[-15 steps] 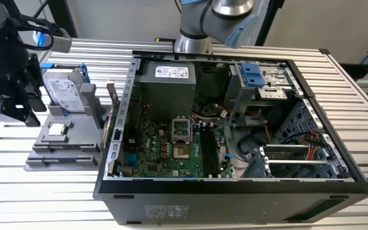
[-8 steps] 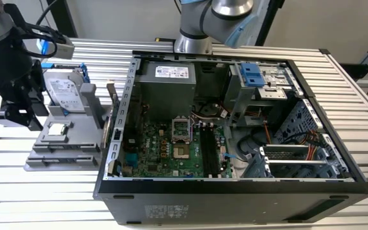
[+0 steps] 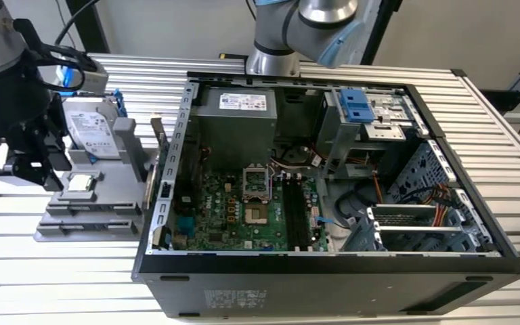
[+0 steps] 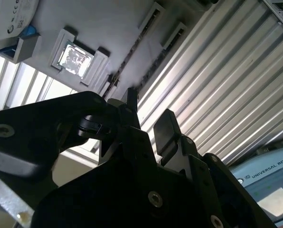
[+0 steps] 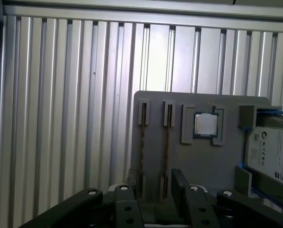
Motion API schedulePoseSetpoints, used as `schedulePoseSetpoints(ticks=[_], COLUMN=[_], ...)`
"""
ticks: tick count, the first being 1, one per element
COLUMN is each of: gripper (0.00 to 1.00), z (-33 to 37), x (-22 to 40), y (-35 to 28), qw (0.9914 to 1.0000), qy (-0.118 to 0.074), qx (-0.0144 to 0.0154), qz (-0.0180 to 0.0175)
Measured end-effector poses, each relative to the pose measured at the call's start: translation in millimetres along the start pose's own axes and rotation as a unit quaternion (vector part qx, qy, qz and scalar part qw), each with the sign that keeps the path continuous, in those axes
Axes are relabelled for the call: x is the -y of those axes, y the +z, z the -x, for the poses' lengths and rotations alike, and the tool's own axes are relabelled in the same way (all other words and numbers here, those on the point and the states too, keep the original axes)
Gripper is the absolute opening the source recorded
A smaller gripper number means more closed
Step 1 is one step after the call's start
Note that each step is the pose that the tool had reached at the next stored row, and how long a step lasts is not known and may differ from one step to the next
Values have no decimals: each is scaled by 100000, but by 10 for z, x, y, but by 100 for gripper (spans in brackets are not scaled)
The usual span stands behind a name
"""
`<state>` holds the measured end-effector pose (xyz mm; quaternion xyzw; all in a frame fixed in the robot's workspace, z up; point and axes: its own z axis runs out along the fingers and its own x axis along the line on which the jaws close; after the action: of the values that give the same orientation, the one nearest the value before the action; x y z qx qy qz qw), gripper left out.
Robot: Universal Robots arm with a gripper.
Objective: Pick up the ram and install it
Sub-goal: 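Pick up the ram and move it above insertion slot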
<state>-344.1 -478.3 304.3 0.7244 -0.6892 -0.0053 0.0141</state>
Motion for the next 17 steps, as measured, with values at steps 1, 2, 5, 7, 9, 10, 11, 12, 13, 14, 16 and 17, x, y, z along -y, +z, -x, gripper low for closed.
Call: schedulePoseSetpoints(ticks=[1, 2, 5, 7, 9, 10, 11, 12, 13, 14, 16, 17], gripper=[100, 100, 100, 100, 100, 100, 100, 100, 100, 100, 100, 100], z=[0, 0, 1, 1, 1, 2, 2, 2, 2, 2, 3, 3], x=[0, 1, 2, 2, 3, 4, 4, 4, 5, 5, 6, 7], y=[13, 26, 63, 90, 115, 130, 145, 161, 177, 193, 226, 242], qw=[100000, 100000, 100000, 99999, 99999, 99999, 99999, 99999, 99998, 99998, 99997, 99997], qy=[1, 4, 12, 21, 27, 33, 43, 57, 71, 96, 163, 200], qx=[-47, -90, -227, -328, -410, -450, -488, -526, -560, -603, -688, -731], qz=[3, -1, 5, 10, 20, 20, 19, 23, 23, 28, 32, 35])
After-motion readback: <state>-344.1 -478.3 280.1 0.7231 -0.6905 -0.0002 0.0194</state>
